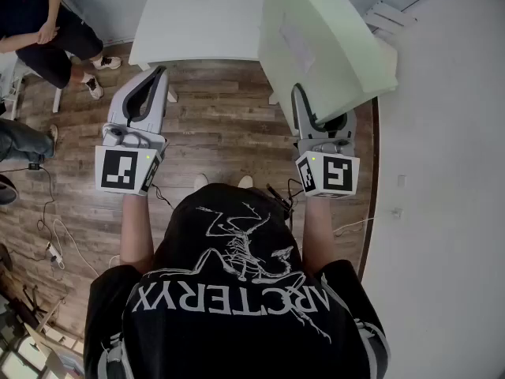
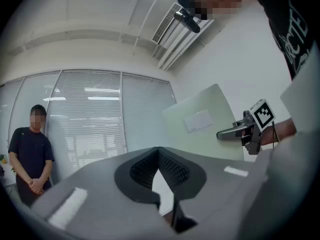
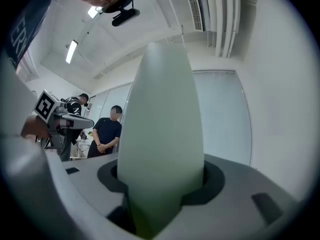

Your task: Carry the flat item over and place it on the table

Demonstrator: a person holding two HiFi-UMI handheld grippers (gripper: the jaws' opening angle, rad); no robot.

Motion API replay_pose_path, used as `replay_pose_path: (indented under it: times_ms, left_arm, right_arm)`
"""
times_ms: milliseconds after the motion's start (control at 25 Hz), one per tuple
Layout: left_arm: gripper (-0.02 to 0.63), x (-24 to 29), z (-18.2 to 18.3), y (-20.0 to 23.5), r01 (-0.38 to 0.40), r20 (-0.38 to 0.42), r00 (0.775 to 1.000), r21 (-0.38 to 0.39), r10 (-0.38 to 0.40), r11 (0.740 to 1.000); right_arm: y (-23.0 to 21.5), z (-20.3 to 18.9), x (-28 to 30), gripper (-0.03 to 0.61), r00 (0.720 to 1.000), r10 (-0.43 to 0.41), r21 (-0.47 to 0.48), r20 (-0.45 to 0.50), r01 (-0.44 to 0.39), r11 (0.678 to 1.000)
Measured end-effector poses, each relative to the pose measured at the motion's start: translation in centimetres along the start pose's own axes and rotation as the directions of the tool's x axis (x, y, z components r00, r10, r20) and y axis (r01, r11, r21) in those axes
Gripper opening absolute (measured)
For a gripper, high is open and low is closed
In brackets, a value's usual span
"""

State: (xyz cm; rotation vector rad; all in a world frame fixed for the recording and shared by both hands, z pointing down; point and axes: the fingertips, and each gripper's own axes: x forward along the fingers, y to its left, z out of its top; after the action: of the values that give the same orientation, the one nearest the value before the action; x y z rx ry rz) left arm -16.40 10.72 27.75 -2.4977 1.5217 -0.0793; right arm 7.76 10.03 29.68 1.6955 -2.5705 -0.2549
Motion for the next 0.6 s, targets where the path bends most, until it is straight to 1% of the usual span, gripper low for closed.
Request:
replay_pose_path:
  times_ms: [280,600]
  left_arm:
    - [0.011,0.08,0.46,0.06,-0.006,0.002,1.000,0.005,0.006,1.000]
    - [0.011,0.12,-0.05,-0.37,-0.001,-0.005,1.000,0.008,0.001,1.000]
  right_arm:
    - [-0.24,0.39,-0.19,0.255,1.000,-0.001,0.002,0.010,0.000,1.000]
    - [-0.11,0.20,-0.17,0.255,1.000,0.005,0.004,0.016,-0.005,1.000]
